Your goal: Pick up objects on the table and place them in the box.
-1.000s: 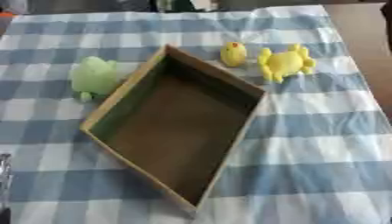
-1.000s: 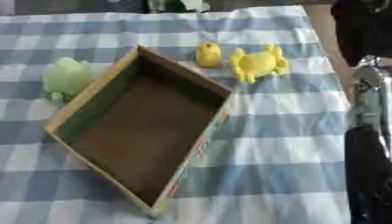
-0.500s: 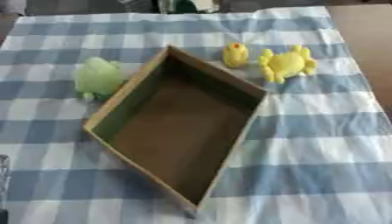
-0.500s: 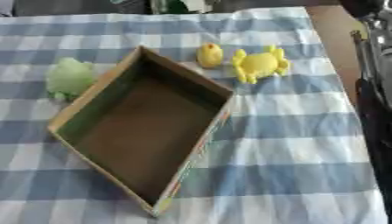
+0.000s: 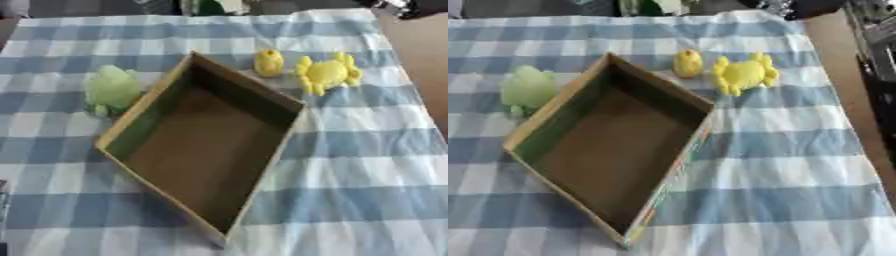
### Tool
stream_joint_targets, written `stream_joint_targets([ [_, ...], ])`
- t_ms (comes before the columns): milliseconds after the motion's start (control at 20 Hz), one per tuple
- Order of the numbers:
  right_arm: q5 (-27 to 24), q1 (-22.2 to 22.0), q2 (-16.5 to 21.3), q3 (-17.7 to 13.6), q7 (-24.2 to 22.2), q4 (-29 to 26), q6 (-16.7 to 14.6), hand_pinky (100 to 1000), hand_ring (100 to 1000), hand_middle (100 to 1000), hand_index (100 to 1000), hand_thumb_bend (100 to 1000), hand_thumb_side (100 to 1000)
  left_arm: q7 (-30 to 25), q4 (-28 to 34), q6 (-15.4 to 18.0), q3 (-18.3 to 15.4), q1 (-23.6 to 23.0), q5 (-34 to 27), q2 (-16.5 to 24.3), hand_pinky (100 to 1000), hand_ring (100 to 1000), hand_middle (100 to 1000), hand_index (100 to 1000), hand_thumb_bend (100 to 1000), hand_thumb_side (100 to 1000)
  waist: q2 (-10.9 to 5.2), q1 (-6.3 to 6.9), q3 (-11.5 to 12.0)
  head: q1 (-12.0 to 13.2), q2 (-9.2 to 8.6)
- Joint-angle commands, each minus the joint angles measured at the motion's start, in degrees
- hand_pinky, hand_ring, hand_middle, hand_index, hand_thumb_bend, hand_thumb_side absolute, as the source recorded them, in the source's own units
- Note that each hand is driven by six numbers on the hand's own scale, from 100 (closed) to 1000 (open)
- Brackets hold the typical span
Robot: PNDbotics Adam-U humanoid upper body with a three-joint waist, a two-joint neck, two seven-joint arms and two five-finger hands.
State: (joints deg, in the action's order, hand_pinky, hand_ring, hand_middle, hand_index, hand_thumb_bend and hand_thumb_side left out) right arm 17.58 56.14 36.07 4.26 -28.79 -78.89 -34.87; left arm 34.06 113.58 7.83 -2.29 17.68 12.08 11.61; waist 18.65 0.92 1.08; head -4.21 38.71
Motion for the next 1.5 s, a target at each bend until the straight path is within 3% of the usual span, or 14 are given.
stream_joint_targets([
  [50, 2.4, 2.7, 2.7, 1.3, -1.9, 4.5, -4.7, 835, 905, 762, 854, 457, 742, -0.2, 1.0, 0.0, 0.0, 0.3, -0.1, 1.3, 473, 543, 563, 793, 100, 701, -1.38, -0.18, 0.1, -0.2, 0.14],
  [450, 6.3, 7.1, 2.7, 4.2, -6.1, 14.5, -11.8, 845, 926, 796, 875, 507, 616, -0.4, 1.0, 0.0, 0.2, 0.2, -0.2, 1.3, 473, 543, 564, 793, 100, 701, -1.30, -0.31, 0.3, -0.2, -0.02],
  [550, 7.3, 7.7, 2.5, 4.5, -8.0, 16.3, -13.0, 858, 942, 818, 894, 532, 511, -0.4, 1.0, -0.1, 0.2, 0.2, -0.2, 1.3, 472, 543, 563, 793, 100, 701, -1.28, -0.32, 0.4, -0.2, -0.14],
  [800, 8.9, 8.5, 2.2, 4.4, -14.8, 19.4, -15.2, 879, 969, 855, 922, 558, 366, -0.4, 1.0, -0.1, 0.2, 0.2, -0.2, 1.3, 472, 543, 564, 793, 100, 702, -1.21, -0.37, 0.4, -0.1, -0.31],
  [1150, 10.2, 8.8, 2.3, 4.2, -22.6, 20.8, -15.9, 892, 983, 882, 945, 511, 357, -0.5, 1.0, -0.2, 0.3, 0.2, -0.3, 1.2, 472, 543, 563, 793, 100, 702, -1.14, -0.42, 0.4, -0.1, -0.47],
  [1500, 13.5, 8.3, 2.6, 5.1, -23.2, 22.0, -17.0, 899, 992, 904, 957, 483, 326, -0.5, 1.0, -0.3, 0.3, 0.2, -0.3, 1.2, 472, 542, 563, 793, 100, 702, -0.94, -0.46, 0.3, 0.1, -0.69],
])
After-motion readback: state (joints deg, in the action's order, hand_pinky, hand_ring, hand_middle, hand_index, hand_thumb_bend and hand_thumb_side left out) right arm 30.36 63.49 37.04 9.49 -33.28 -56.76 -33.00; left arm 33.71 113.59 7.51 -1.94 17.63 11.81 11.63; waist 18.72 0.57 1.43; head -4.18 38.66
